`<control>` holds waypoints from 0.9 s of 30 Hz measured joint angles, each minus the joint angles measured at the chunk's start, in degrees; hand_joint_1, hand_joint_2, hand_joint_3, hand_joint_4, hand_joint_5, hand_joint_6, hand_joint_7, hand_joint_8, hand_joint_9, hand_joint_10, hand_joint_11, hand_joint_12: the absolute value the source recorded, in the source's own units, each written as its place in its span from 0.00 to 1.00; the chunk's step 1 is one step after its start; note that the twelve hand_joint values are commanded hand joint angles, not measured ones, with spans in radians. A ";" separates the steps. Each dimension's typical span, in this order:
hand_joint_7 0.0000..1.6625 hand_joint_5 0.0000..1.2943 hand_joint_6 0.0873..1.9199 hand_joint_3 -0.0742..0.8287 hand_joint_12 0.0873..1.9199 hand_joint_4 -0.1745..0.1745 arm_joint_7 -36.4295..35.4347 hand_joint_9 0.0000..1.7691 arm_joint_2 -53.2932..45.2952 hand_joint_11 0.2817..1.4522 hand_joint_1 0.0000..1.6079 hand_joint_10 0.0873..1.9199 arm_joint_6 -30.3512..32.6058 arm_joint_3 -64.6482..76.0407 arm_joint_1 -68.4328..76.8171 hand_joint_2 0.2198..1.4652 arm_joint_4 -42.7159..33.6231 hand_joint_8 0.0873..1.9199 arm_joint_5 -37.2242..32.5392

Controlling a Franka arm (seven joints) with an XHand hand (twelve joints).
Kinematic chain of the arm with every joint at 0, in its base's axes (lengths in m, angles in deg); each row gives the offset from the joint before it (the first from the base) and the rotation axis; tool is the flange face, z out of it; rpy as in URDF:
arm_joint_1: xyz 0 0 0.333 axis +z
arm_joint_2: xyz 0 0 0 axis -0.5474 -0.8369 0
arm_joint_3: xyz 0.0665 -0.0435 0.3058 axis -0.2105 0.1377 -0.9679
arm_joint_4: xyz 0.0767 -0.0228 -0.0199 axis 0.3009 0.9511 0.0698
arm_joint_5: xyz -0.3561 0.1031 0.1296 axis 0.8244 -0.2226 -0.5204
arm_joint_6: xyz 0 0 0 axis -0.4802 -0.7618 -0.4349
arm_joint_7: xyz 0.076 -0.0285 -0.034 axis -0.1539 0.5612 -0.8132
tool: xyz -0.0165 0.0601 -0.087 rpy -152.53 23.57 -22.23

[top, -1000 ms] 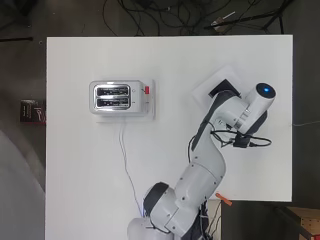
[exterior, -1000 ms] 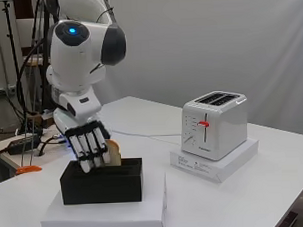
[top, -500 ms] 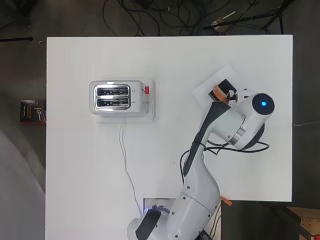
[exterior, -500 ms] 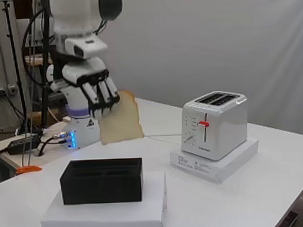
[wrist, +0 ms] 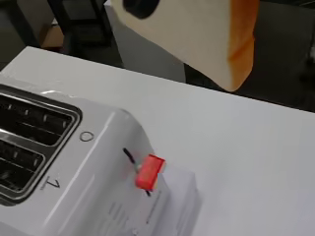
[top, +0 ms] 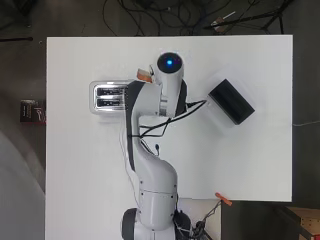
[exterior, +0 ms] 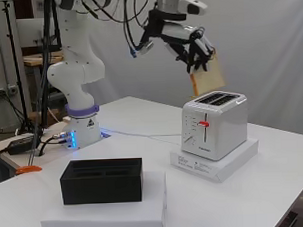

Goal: Teleoperate dual arm-hand system to toast a bread

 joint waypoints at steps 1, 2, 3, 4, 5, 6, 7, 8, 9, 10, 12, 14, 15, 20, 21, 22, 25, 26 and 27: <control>0.66 0.56 0.63 0.08 0.24 0.00 0.82 0.81 -1.71 0.34 0.77 0.00 -0.98 -1.72 0.49 0.75 -1.94 0.44 0.16; 0.66 0.56 0.63 0.08 0.22 0.00 1.84 0.81 -3.53 0.34 0.77 0.00 -1.92 -3.45 0.98 0.75 -3.58 0.44 0.32; 0.66 0.56 0.64 0.08 0.20 0.00 2.80 0.80 -5.32 0.35 0.77 0.00 -2.85 -4.95 1.46 0.75 -4.86 0.43 0.49; 0.67 0.56 0.64 0.08 0.19 0.00 3.42 0.80 -6.98 0.36 0.77 0.00 -3.60 -6.06 1.87 0.75 -5.96 0.43 0.66; 0.67 0.56 0.64 0.08 0.18 0.00 3.84 0.81 -8.75 0.37 0.77 0.00 -4.11 -7.07 2.30 0.75 -7.11 0.43 0.81; 0.67 0.56 0.63 0.08 0.18 0.00 4.15 0.81 -9.98 0.38 0.77 0.00 -4.22 -7.99 2.65 0.75 -7.77 0.43 0.92; 0.67 0.56 0.63 0.08 0.17 0.00 4.27 0.81 -10.66 0.38 0.77 0.00 -4.27 -8.82 2.90 0.75 -7.99 0.44 1.01; 0.67 0.56 0.63 0.08 0.18 0.00 4.25 0.82 -11.08 0.39 0.77 0.00 -4.41 -9.51 3.06 0.75 -8.00 0.44 1.18; 0.67 0.56 0.63 0.08 0.18 0.00 4.18 0.82 -11.35 0.39 0.77 0.00 -4.57 -9.87 3.19 0.75 -7.97 0.44 1.39; 0.67 0.56 0.63 0.08 0.18 0.00 4.10 0.82 -11.63 0.39 0.77 0.00 -4.69 -10.00 3.28 0.75 -8.02 0.44 1.53; 0.67 0.56 0.62 0.08 0.18 0.00 3.57 0.82 -12.01 0.39 0.77 0.00 -4.72 -10.37 3.42 0.75 -8.20 0.44 1.83; 0.67 0.56 0.61 0.08 0.19 0.00 2.23 0.83 -11.56 0.39 0.77 0.00 -4.25 -10.65 3.48 0.75 -7.50 0.45 1.84; 0.67 0.57 0.60 0.08 0.20 0.00 1.46 0.83 -10.89 0.39 0.77 0.00 -3.61 -10.71 3.51 0.75 -6.53 0.45 1.80; 0.68 0.58 0.59 0.08 0.25 0.00 -2.22 0.85 -4.49 0.36 0.77 0.00 3.00 -10.69 3.70 0.74 3.31 0.44 1.96; 0.68 0.58 0.59 0.08 0.26 0.00 -3.06 0.85 -2.51 0.35 0.77 0.00 4.47 -10.65 3.74 0.74 5.89 0.44 1.91; 0.68 0.58 0.59 0.08 0.26 0.00 -3.62 0.85 -1.11 0.35 0.77 0.00 5.41 -10.63 3.76 0.74 7.48 0.43 1.85; 0.68 0.57 0.60 0.08 0.25 0.00 -4.20 0.84 1.34 0.34 0.77 0.00 6.76 -10.65 3.81 0.74 9.00 0.43 1.24; 0.68 0.57 0.60 0.08 0.25 0.00 -3.93 0.84 1.13 0.34 0.77 0.00 6.72 -10.75 3.86 0.74 8.57 0.43 1.03; 0.67 0.57 0.61 0.08 0.24 0.00 -3.78 0.84 0.79 0.34 0.77 0.00 6.74 -10.92 3.92 0.75 8.11 0.44 0.95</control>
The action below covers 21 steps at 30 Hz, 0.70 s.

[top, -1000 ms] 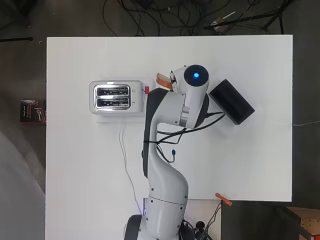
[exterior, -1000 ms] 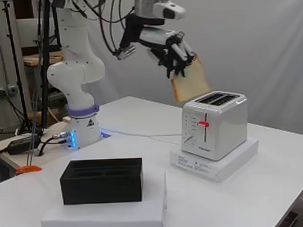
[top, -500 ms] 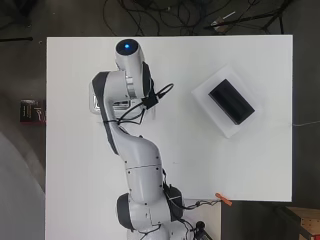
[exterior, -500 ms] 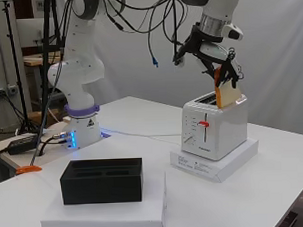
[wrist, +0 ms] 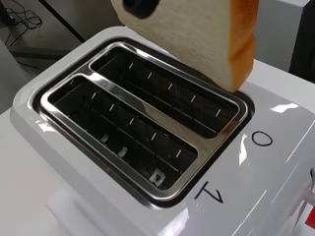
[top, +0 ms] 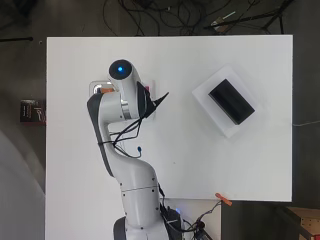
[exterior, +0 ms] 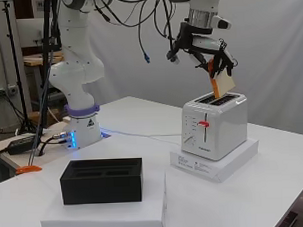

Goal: Teleoperate dual arm-hand system to toast a bread

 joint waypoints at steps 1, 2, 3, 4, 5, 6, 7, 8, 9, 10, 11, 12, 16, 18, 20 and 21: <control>0.67 0.57 0.61 0.08 0.24 0.00 0.05 0.84 -0.27 0.34 0.77 0.00 0.01 -0.20 0.07 0.75 -0.26 0.44 -0.03; 0.67 0.57 0.61 0.08 0.24 0.00 0.09 0.84 -0.44 0.34 0.77 0.00 0.00 -0.51 0.16 0.75 -0.25 0.44 -0.01; 0.67 0.57 0.61 0.08 0.23 0.00 0.14 0.84 -0.47 0.35 0.77 0.00 0.10 -0.90 0.26 0.75 0.08 0.44 0.05; 0.67 0.57 0.60 0.08 0.23 0.00 0.18 0.84 -0.45 0.35 0.77 0.00 0.30 -1.18 0.36 0.75 0.72 0.44 0.19; 0.68 0.59 0.58 0.08 0.26 0.00 0.18 0.85 -0.45 0.35 0.78 0.00 0.52 -1.43 0.44 0.74 1.31 0.43 0.35; 0.69 0.60 0.56 0.08 0.30 0.00 0.00 0.86 -0.43 0.35 0.78 0.00 0.87 -1.63 0.52 0.73 1.83 0.43 0.47; 0.69 0.61 0.55 0.08 0.33 0.00 -0.41 0.87 -0.45 0.34 0.78 0.00 1.13 -1.72 0.57 0.73 2.16 0.43 0.54; 0.69 0.62 0.54 0.08 0.37 0.00 -0.72 0.87 -0.69 0.32 0.78 0.00 0.93 -1.75 0.61 0.73 2.06 0.44 0.67; 0.68 0.62 0.53 0.08 0.39 0.00 -0.48 0.88 -1.33 0.32 0.78 0.00 0.13 -1.77 0.74 0.73 1.48 0.45 1.11; 0.67 0.62 0.52 0.08 0.43 0.00 0.42 0.89 -2.27 0.31 0.78 0.00 -1.05 -1.77 0.91 0.73 0.48 0.47 1.99; 0.66 0.63 0.50 0.08 0.50 0.00 1.37 0.90 -3.26 0.31 0.78 0.00 -2.05 -1.76 1.10 0.73 -0.59 0.50 3.04; 0.69 0.65 0.53 0.08 0.56 0.36 2.13 0.87 -4.31 0.31 0.71 0.13 -3.00 -1.72 1.31 0.74 -1.80 0.45 4.07; 0.24 0.18 0.09 0.08 0.12 0.52 6.01 0.31 -8.82 0.13 0.12 0.05 -8.10 -1.40 2.14 0.55 -7.46 0.03 6.65; 0.14 0.12 0.00 0.09 0.00 0.46 9.79 0.21 -9.65 0.10 0.03 0.00 -9.22 -0.89 2.27 0.56 -8.70 0.00 5.77; 0.12 0.12 0.00 0.10 0.00 0.45 13.51 0.18 -9.69 0.10 0.01 0.00 -9.40 -0.19 2.14 0.59 -8.80 0.00 2.89; 0.12 0.13 0.00 0.10 0.00 0.46 14.72 0.18 -9.27 0.09 0.00 0.00 -8.79 0.09 2.11 0.60 -8.25 0.00 1.45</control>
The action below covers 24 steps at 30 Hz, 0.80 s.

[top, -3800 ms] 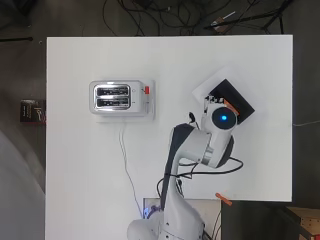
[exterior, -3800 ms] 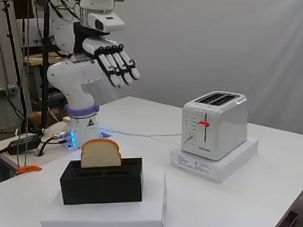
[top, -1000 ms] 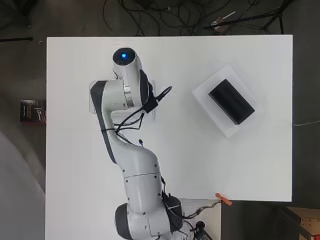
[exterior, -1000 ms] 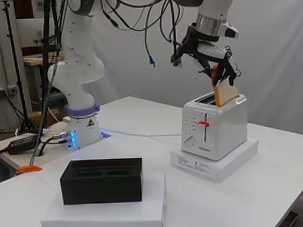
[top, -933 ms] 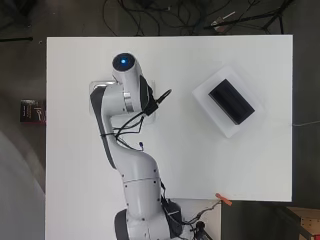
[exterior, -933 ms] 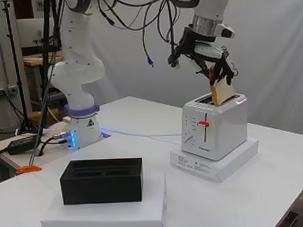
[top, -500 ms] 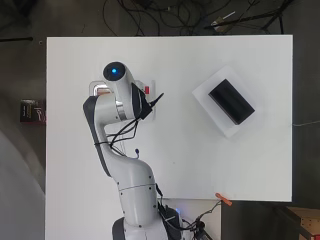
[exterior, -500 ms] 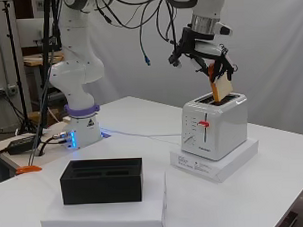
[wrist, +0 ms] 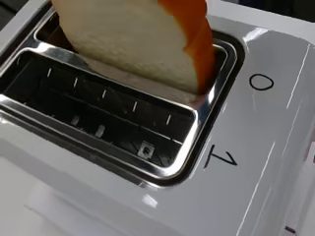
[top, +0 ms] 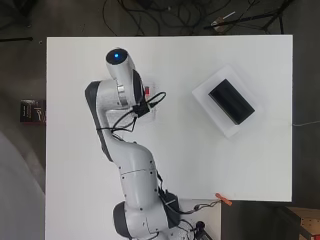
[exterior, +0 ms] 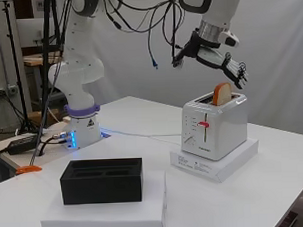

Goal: Teleoperate dual arm-hand system to toast a bread

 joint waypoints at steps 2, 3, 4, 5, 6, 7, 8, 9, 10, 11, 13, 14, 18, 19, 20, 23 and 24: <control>0.14 0.15 0.00 0.10 0.00 0.48 1.88 0.18 1.37 0.09 0.00 0.00 2.33 0.73 -0.13 0.62 2.09 0.00 -1.99; 0.14 0.16 0.00 0.11 0.00 0.49 2.61 0.18 2.01 0.09 0.00 0.00 3.62 1.32 -0.28 0.63 3.38 0.00 -2.41; 0.15 0.17 0.00 0.10 0.00 0.50 3.20 0.18 2.36 0.08 0.00 0.00 4.61 2.15 -0.50 0.64 4.55 0.00 -2.72; 0.15 0.17 0.00 0.10 0.00 0.51 3.91 0.18 2.49 0.08 0.00 0.00 5.40 3.31 -0.79 0.65 5.43 0.00 -3.18; 0.15 0.18 0.00 0.10 0.00 0.51 4.86 0.17 2.62 0.07 0.00 0.00 6.19 4.74 -1.13 0.66 5.88 0.00 -3.83; 0.15 0.18 0.00 0.10 0.00 0.51 6.02 0.17 2.99 0.07 0.00 0.00 7.13 6.64 -1.55 0.67 6.16 0.00 -4.47; 0.15 0.19 0.00 0.10 0.00 0.52 6.84 0.17 3.42 0.07 0.00 0.00 8.16 8.50 -1.92 0.67 6.42 0.00 -4.72; 0.15 0.20 0.00 0.10 0.00 0.52 7.27 0.17 3.69 0.07 0.00 0.00 9.13 10.33 -2.33 0.67 6.78 0.00 -4.77; 0.15 0.20 0.00 0.10 0.00 0.51 7.50 0.17 3.81 0.07 0.00 0.00 9.89 12.20 -2.75 0.68 7.29 0.00 -4.91; 0.15 0.21 0.00 0.10 0.00 0.51 7.69 0.17 3.79 0.07 0.00 0.00 10.31 14.08 -3.17 0.68 7.87 0.00 -5.18; 0.15 0.21 0.00 0.09 0.00 0.51 7.71 0.16 3.43 0.07 0.00 0.00 10.42 17.47 -4.06 0.67 8.44 0.00 -6.25; 0.15 0.21 0.00 0.09 0.00 0.51 7.63 0.16 3.36 0.07 0.00 0.00 10.55 18.63 -4.31 0.67 8.46 0.00 -6.62; 0.15 0.23 0.00 0.08 0.00 0.51 7.98 0.16 3.56 0.08 0.00 0.00 12.21 18.43 -4.25 0.65 10.50 0.00 -5.57; 0.15 0.22 0.00 0.07 0.00 0.50 8.40 0.17 3.81 0.08 0.00 0.00 12.93 17.77 -4.14 0.64 11.42 0.00 -4.68; 0.15 0.22 0.00 0.07 0.00 0.48 8.60 0.19 4.19 0.10 0.00 0.00 13.93 17.10 -4.11 0.63 12.62 0.00 -3.75; 0.55 0.24 0.00 0.09 0.58 0.29 7.21 0.62 5.49 0.38 0.00 0.61 18.09 16.42 -4.20 0.67 17.01 0.54 -3.87; 0.59 0.25 0.00 0.08 0.77 0.25 6.67 0.68 5.80 0.43 0.00 0.80 19.56 16.27 -4.22 0.68 18.41 0.73 -4.56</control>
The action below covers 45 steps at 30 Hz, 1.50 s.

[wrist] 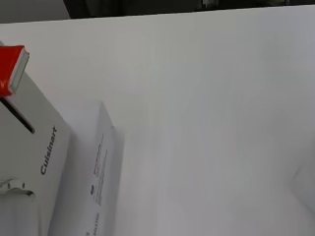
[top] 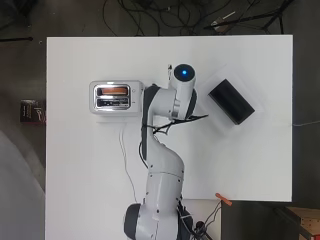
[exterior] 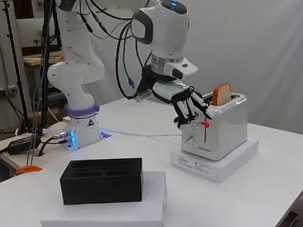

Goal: Teleoperate dual arm-hand system to toast a bread

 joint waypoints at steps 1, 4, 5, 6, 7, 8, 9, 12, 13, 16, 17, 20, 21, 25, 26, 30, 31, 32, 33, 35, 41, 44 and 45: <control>0.62 0.27 0.00 0.08 0.89 0.22 -0.41 0.72 0.21 0.48 0.00 0.90 1.26 -0.11 -0.03 0.69 1.05 0.85 -0.49; 0.66 0.29 0.00 0.09 0.99 0.20 -2.31 0.78 -0.37 0.58 0.00 0.99 3.12 -0.11 -0.20 0.70 3.24 0.99 -0.99; 0.67 0.29 0.00 0.09 1.00 0.19 -2.81 0.79 -0.61 0.62 0.01 1.00 3.66 -0.08 -0.27 0.70 3.72 1.00 -1.24; 0.68 0.28 0.00 0.08 1.00 0.18 -3.32 0.80 -0.77 0.65 0.02 1.00 4.19 -0.03 -0.35 0.70 4.05 1.00 -1.72; 0.67 0.26 0.00 0.08 1.00 0.17 -3.83 0.80 -0.99 0.66 0.03 1.00 4.58 -0.01 -0.41 0.71 4.45 1.00 -2.32; 0.65 0.24 0.00 0.09 1.00 0.16 -4.12 0.79 -1.25 0.66 0.04 1.00 4.75 -0.06 -0.43 0.71 4.84 1.00 -2.81; 0.64 0.23 0.00 0.09 1.00 0.15 -4.14 0.78 -1.54 0.65 0.05 1.00 4.79 -0.14 -0.44 0.71 5.01 1.00 -2.96; 0.62 0.22 0.00 0.08 1.00 0.15 -4.92 0.77 -3.07 0.65 0.06 1.00 4.67 -0.77 -0.49 0.72 3.59 1.00 -3.14; 0.61 0.21 0.00 0.08 1.00 0.15 -5.79 0.77 -3.77 0.65 0.07 1.00 4.63 -1.07 -0.51 0.71 2.78 1.00 -3.24; 0.60 0.21 0.00 0.08 1.00 0.16 -8.64 0.75 -6.22 0.62 0.08 1.00 4.56 -2.16 -0.53 0.71 0.35 1.00 -3.62; 0.58 0.21 0.00 0.08 1.00 0.17 -8.89 0.72 -6.85 0.56 0.08 1.00 4.59 -2.57 -0.53 0.71 -0.10 1.00 -3.80; 0.53 0.21 0.00 0.08 0.98 0.22 -9.59 0.67 -8.18 0.43 0.09 1.00 4.43 -2.71 -0.79 0.70 -0.07 1.00 -5.15; 0.53 0.21 0.00 0.08 0.98 0.23 -9.94 0.67 -8.59 0.42 0.10 1.00 4.53 -2.50 -0.91 0.70 0.09 1.00 -5.42; 0.57 0.23 0.00 0.08 0.98 0.26 -11.42 0.69 -10.31 0.44 0.11 1.00 4.23 -1.92 -1.38 0.69 0.59 1.00 -6.76; 0.57 0.23 0.00 0.08 0.98 0.27 -11.63 0.69 -10.41 0.43 0.11 1.00 4.39 -1.81 -1.44 0.69 1.04 1.00 -6.85; 0.54 0.23 0.00 0.08 0.92 0.29 -11.88 0.65 -10.64 0.35 0.14 1.00 4.82 -1.68 -1.55 0.70 1.70 1.00 -6.91; 0.53 0.23 0.00 0.08 0.91 0.29 -12.09 0.64 -10.93 0.34 0.14 1.00 4.95 -1.65 -1.59 0.70 1.93 1.00 -6.90; 0.53 0.23 0.00 0.08 0.91 0.30 -12.45 0.64 -11.29 0.33 0.14 1.00 5.02 -1.60 -1.67 0.70 2.20 1.00 -6.96; 0.52 0.23 0.00 0.08 0.90 0.30 -12.84 0.63 -11.61 0.33 0.15 1.00 5.01 -1.55 -1.73 0.70 2.36 1.00 -7.12; 0.52 0.24 0.00 0.08 0.90 0.30 -13.32 0.63 -11.75 0.33 0.16 1.00 4.89 -1.45 -1.84 0.69 2.15 1.00 -7.33; 0.47 0.24 0.00 0.08 0.78 0.32 -11.83 0.55 -12.90 0.24 0.16 0.98 4.09 -1.73 -1.88 0.69 1.24 0.94 -6.67; 0.46 0.24 0.00 0.08 0.53 0.34 -12.08 0.51 -12.16 0.22 0.12 0.78 3.55 -1.74 -1.96 0.71 0.00 0.70 -6.84; 0.48 0.24 0.00 0.08 0.37 0.35 -12.10 0.51 -11.66 0.25 0.10 0.63 3.29 -1.70 -2.01 0.71 -0.12 0.53 -7.10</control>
